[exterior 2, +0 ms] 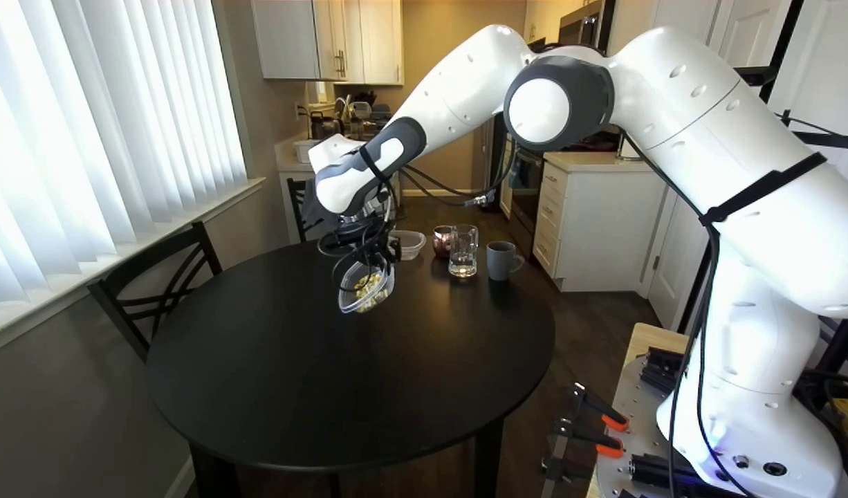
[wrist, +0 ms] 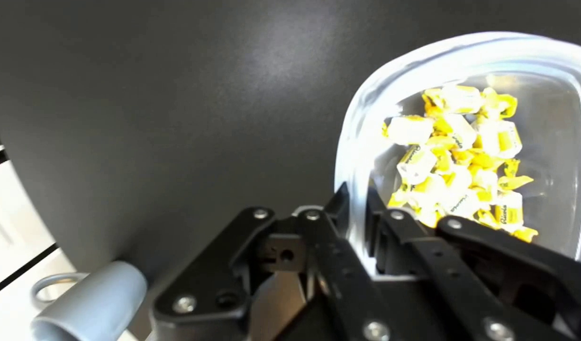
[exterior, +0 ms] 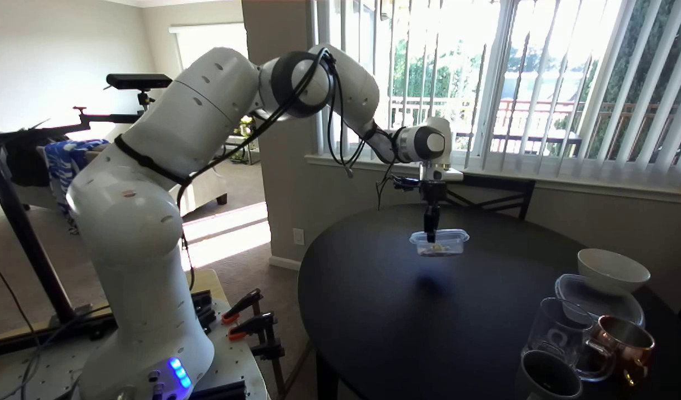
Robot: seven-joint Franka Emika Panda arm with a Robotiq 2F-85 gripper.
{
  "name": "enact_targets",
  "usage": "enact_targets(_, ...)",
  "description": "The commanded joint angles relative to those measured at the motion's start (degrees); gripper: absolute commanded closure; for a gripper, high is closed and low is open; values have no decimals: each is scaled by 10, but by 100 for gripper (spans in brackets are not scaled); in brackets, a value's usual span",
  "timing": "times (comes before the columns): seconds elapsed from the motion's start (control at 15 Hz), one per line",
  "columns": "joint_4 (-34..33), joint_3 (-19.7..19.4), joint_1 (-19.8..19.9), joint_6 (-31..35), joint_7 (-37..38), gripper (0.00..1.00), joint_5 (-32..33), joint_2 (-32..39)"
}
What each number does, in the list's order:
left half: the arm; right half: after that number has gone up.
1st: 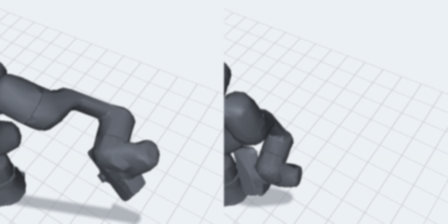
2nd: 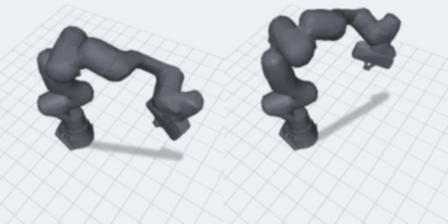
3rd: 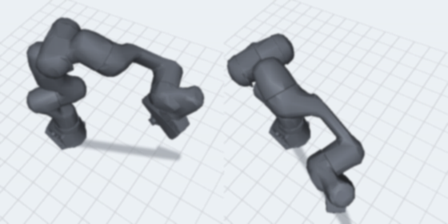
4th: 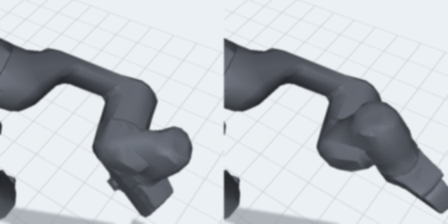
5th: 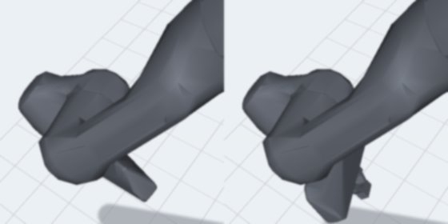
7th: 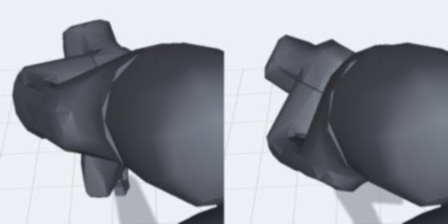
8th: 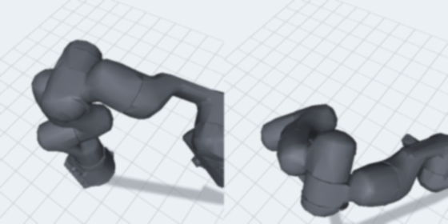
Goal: Lift the lunch box and pour the sweets on the table
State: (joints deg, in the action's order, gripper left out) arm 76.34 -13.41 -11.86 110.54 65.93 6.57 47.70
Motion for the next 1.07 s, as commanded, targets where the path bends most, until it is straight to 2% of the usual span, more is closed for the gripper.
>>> enact_targets(0.0,-21,-19,-39,-99,76,99,82,-18)
enact_targets(0.27,-104,-12,-64,-250,132,99,160,12)
enact_targets(0.47,-175,-8,-77,-362,145,99,208,50)
enact_targets(1.0,-369,-23,-82,-585,115,99,295,243)
